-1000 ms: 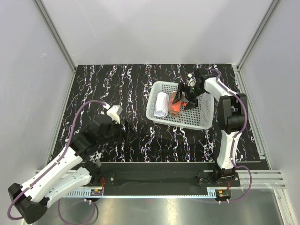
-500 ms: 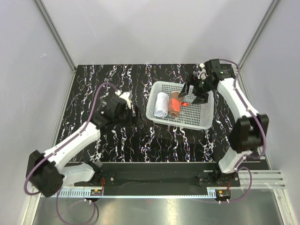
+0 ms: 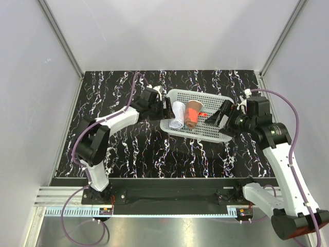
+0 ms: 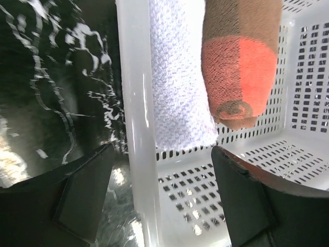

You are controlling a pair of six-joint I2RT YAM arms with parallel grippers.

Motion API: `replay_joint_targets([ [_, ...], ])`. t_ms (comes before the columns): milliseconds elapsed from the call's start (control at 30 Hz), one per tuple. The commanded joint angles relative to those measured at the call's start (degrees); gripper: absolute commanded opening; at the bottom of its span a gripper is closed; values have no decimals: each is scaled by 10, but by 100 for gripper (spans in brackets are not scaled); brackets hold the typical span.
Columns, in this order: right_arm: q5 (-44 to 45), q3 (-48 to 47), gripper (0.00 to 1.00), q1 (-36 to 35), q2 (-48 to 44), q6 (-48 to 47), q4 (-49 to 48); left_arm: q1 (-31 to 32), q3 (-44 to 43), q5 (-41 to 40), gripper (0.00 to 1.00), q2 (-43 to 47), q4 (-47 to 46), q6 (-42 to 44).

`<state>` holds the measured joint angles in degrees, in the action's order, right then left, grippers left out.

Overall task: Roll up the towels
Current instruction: Place the rolled towel into the container

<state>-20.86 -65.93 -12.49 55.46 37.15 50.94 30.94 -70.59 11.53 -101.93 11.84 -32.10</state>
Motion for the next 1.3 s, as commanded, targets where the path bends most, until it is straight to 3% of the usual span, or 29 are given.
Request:
replay_joint_targets([
  [0,37,-5,100,-3,-22,10,20,7,-30,55,80,-23,-72,-31],
  [500,53,2,100,-3,-69,15,29,119,-93,89,80,-113,-116,-79],
  [900,63,28,100,-3,-131,42,-2,180,-278,111,82,-211,-60,-87],
  [1067,93,17,100,-3,-130,36,22,179,-279,108,87,-175,-39,-67],
  [1267,124,-4,100,-3,-138,17,15,155,-204,114,94,-94,-45,-53],
])
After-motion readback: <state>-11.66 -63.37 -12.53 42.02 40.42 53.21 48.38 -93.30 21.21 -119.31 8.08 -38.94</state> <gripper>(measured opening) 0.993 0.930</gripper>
